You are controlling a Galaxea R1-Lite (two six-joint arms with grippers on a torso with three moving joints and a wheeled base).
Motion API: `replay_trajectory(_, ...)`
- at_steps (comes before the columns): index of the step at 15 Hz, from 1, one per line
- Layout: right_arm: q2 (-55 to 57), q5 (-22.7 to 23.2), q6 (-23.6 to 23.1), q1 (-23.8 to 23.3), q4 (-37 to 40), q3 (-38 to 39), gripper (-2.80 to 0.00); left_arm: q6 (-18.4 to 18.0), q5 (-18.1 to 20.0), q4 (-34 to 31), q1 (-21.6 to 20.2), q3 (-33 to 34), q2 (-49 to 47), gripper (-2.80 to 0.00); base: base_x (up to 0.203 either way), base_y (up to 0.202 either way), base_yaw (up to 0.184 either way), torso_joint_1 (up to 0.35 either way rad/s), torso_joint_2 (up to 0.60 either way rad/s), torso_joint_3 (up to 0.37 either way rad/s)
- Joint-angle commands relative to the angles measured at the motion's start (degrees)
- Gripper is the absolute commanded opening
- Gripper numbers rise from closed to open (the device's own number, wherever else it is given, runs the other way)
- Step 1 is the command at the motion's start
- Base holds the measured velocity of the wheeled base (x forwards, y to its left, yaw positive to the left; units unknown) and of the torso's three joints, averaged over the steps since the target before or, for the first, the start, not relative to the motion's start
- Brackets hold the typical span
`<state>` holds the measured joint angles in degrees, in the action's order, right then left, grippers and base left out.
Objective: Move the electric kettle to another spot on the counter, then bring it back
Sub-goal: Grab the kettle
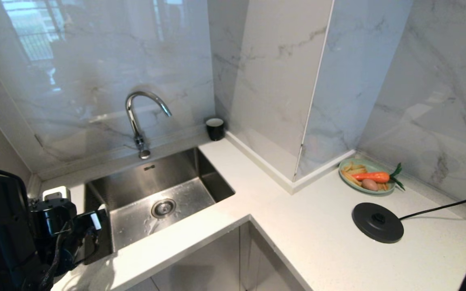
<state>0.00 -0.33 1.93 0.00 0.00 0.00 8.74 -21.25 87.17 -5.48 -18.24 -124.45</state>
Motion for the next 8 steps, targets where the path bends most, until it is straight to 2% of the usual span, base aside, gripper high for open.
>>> replay_trajectory(1,0.09,-0.02,0.01,0.00,0.00,-0.09,-2.80,-0.03,-0.18,0.49,-0.41,-1.49,-0.01,0.00,0.000,0.000,0.000,0.000,0.00,0.000)
replay_trajectory(8,0.09,-0.02,0.01,0.00,0.00,-0.02,-2.80,-0.34,-0.02,0.49,-2.86,-5.00,0.35,0.00,0.000,0.000,0.000,0.000,0.00,0.000)
